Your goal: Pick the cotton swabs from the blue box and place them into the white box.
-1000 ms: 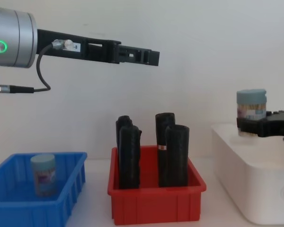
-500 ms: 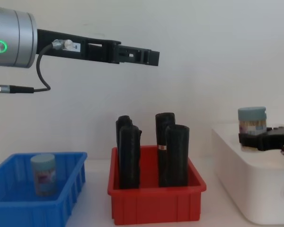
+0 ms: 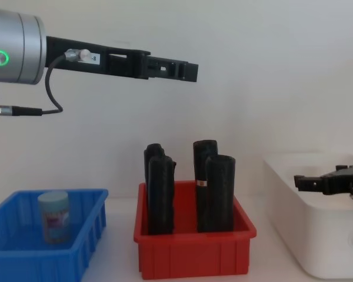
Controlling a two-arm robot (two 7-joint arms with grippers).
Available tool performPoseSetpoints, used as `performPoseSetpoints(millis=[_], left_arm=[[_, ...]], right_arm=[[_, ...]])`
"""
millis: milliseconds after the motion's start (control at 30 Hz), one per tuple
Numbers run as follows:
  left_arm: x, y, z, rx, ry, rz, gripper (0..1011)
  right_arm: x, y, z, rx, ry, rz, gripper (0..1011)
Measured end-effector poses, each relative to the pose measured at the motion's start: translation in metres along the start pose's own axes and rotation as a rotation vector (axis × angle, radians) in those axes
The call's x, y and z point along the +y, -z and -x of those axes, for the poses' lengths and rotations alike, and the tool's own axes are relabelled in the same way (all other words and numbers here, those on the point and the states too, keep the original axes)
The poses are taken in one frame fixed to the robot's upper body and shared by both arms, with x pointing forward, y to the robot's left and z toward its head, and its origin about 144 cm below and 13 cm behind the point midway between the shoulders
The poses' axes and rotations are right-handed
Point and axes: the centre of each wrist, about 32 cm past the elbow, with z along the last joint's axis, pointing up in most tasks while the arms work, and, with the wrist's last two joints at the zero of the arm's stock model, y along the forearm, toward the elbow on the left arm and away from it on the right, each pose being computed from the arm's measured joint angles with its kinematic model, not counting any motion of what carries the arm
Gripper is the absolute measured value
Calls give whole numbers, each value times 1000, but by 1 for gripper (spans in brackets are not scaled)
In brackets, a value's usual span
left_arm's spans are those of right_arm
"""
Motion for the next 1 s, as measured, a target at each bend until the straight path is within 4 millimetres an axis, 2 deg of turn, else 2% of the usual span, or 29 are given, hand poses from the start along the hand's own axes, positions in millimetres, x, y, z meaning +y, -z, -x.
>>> performPoseSetpoints(millis=[67,767,1000], left_arm=[[0,0,0,0,0,0,1004],[0,1,1,-1,-3,2,1004],[-5,14,7,-21,-57,5,1004]], right_arm=[[0,0,0,-1,2,-1,1000],[-3,1,1,-20,14,-33,1002],[-13,5,5,-17,14,-56,1001]])
